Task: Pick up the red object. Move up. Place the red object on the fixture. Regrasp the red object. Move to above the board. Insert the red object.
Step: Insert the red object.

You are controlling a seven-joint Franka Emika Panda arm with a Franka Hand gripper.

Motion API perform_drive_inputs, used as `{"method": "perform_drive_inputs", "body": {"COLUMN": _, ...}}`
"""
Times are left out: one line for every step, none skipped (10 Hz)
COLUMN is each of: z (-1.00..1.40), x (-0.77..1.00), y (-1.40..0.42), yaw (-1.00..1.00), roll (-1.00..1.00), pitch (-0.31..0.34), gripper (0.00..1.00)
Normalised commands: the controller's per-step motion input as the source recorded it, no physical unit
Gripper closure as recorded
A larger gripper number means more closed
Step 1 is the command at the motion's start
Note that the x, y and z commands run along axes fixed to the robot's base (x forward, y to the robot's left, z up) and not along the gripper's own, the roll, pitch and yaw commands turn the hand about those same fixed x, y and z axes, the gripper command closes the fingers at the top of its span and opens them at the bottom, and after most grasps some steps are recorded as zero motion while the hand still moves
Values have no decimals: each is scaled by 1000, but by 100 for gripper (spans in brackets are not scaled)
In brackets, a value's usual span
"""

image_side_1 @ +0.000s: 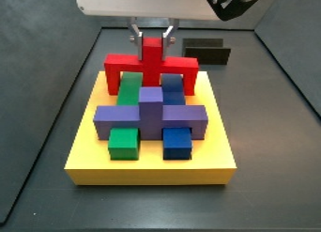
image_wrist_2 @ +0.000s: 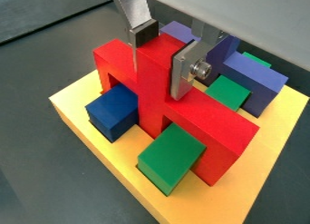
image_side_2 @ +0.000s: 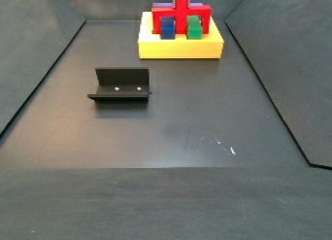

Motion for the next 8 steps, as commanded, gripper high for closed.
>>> {"method": "perform_drive_inputs", "body": {"z": -654, "x": 97, "y": 0, "yaw": 23, "roll": 0, "pitch": -90, "gripper": 100}}
{"method": "perform_drive_inputs", "body": {"z": -683, "x": 51, "y": 0, "yaw": 11, "roll": -49, "pitch": -131, "gripper": 100}}
{"method": "perform_drive_inputs", "body": {"z": -589, "x": 0, "y": 0, "yaw": 0, "roll": -77, "pitch": -137, "gripper": 100}}
{"method": "perform_drive_inputs", "body": {"z": -520, "x": -109, "y": 0, "yaw": 43, "roll": -47, "pitch": -130, "gripper": 100}}
{"method": "perform_drive_inputs", "body": {"z": -466, "x": -154, "y": 0, "yaw": 46, "roll": -57, "pitch": -130, "gripper": 100}}
{"method": "perform_drive_inputs", "body": {"z": -71, "x": -109, "y": 0, "yaw": 0, "roll": -19, "pitch": -76, "gripper": 100}}
{"method": "perform_drive_inputs", "body": {"z": 0, "x": 0, "y": 0, "yaw": 0, "roll": 0, "pitch": -14, "gripper": 100}}
{"method": "perform_drive_inputs", "body": {"z": 0, "x": 0, "y": 0, "yaw": 0, "roll": 0, "pitch": 0, "gripper": 100}}
